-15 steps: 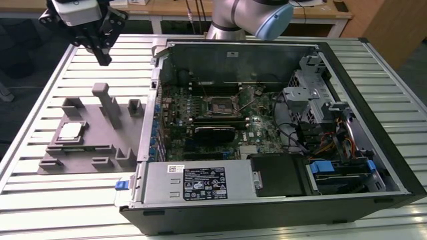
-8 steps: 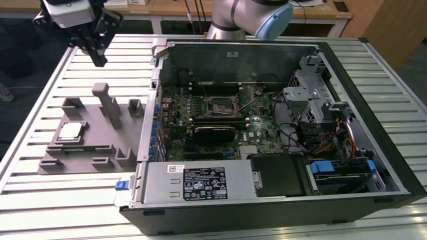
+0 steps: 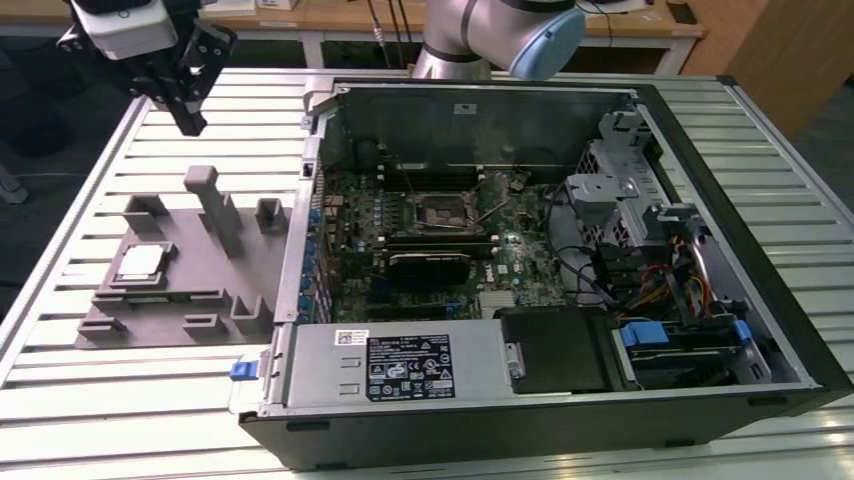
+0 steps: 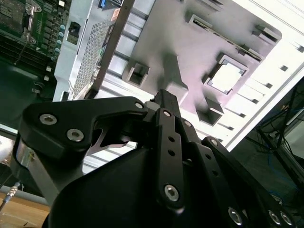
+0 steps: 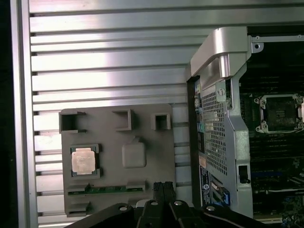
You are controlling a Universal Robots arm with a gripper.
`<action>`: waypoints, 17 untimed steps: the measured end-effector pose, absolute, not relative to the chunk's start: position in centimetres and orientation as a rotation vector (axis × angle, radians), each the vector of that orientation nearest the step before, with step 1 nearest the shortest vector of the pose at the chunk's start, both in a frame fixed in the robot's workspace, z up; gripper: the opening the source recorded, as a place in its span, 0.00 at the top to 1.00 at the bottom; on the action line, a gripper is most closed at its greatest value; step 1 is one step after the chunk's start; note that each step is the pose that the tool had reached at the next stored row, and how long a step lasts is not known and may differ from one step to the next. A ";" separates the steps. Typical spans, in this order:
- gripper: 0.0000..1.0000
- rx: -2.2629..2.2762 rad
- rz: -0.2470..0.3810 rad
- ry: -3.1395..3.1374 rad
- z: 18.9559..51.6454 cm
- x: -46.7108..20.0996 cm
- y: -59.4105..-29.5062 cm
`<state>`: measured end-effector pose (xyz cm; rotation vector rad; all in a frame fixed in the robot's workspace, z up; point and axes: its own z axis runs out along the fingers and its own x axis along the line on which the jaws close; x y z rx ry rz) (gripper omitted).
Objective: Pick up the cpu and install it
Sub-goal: 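Reach for the cpu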
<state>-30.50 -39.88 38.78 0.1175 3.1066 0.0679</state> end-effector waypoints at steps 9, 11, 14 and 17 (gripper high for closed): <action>0.89 0.118 0.068 3.107 38.6 -31.3 -39.9; 0.89 0.118 0.068 3.107 38.5 -31.4 -39.9; 0.89 0.118 0.068 3.107 38.5 -31.7 -39.9; 0.89 0.118 0.068 3.107 38.4 -32.0 -39.9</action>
